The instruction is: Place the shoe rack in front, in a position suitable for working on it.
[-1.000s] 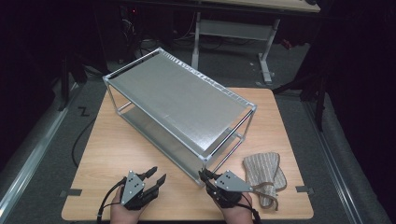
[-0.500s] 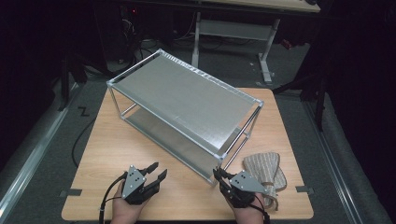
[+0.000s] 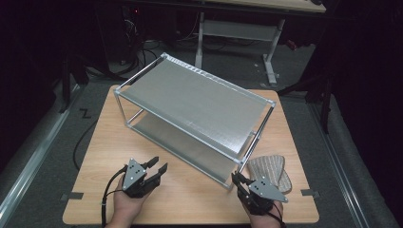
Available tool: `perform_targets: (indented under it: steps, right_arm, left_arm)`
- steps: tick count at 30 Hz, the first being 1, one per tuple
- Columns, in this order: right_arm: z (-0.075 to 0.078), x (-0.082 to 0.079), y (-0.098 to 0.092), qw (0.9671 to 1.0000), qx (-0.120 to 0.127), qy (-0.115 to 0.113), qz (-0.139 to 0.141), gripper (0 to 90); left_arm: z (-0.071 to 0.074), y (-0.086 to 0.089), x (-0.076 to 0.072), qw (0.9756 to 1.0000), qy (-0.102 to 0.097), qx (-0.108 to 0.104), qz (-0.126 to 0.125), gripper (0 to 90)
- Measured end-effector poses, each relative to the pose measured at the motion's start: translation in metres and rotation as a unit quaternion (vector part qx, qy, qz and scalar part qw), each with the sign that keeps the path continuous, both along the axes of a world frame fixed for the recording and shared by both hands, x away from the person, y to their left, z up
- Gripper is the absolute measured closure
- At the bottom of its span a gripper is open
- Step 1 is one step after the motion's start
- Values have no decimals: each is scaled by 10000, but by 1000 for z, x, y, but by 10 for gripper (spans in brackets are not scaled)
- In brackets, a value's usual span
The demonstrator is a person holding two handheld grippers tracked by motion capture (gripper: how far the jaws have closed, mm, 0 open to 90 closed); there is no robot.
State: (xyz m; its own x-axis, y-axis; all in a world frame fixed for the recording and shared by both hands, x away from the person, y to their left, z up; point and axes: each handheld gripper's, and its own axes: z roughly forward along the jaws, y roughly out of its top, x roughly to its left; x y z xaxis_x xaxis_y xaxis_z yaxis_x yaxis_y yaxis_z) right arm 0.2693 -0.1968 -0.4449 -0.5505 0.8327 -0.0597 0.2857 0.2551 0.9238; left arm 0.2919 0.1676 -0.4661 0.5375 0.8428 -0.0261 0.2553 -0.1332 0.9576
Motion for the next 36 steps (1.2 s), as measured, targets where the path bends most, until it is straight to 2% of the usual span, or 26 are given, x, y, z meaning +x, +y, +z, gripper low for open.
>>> perform_targets:
  steps: [10, 16, 21, 25, 28, 31, 36]
  right_arm:
    - [0, -4, -23, 9993, 18, 28, -373, 803]
    - [2, -7, -45, 9979, -49, 38, -651, 803]
    - [0, -4, -64, 9952, 123, 49, -972, 802]
    - [0, -3, -71, 9940, 187, 70, -1075, 801]
    - [-1, -3, -72, 9941, 194, 64, -1065, 800]
    - [-1, -2, -72, 9941, 183, 54, -1068, 800]
    - [-1, -2, -71, 9937, 187, 56, -1106, 801]
  left_arm:
    - [1, -3, 9, 10000, -45, 86, 17, 575]
    - [1, 2, 17, 9997, -52, 125, 194, 576]
    - [5, 10, 25, 9985, 28, 205, 505, 572]
    - [13, 23, 31, 9966, 18, 268, 776, 572]
    - [19, 41, 43, 9935, -5, 516, 1017, 571]
    - [24, 56, 52, 9917, 14, 414, 1221, 570]
    - [24, 68, 68, 9883, 25, 536, 1427, 581]
